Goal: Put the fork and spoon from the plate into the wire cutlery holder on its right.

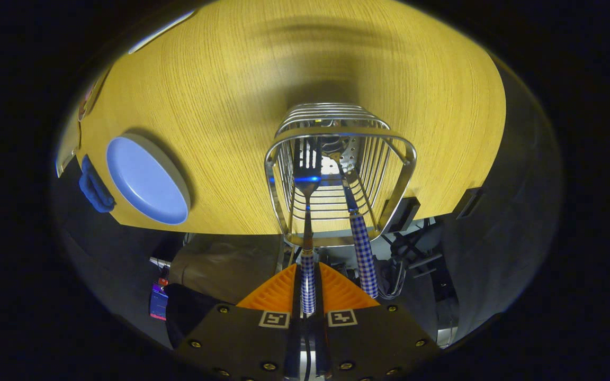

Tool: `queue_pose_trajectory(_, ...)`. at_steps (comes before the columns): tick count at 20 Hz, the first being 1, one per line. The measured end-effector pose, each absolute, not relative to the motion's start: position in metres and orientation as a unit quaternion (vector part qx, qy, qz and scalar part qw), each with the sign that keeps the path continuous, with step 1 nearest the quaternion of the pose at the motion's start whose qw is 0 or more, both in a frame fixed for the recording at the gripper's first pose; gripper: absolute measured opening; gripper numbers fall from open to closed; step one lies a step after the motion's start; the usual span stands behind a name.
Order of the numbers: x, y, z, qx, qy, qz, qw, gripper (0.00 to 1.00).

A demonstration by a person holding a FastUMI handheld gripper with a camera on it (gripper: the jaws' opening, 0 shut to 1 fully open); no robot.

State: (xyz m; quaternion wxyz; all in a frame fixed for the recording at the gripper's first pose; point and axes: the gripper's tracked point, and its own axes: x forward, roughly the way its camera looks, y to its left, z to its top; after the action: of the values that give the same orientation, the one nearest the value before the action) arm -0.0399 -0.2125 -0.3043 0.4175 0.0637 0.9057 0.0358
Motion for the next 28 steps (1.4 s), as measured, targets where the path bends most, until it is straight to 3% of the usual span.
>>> queue_pose_trajectory(21, -0.03, -0.227, -0.26, 0.083, 0.87, 0.056, 0.483, 0.12)
queue_pose_trajectory(24, -0.034, -0.224, -0.243, 0.095, 0.842, 0.073, 0.527, 0.11)
queue_pose_trajectory(28, -0.057, -0.199, -0.215, 0.073, 0.77, 0.117, 0.623, 0.12)
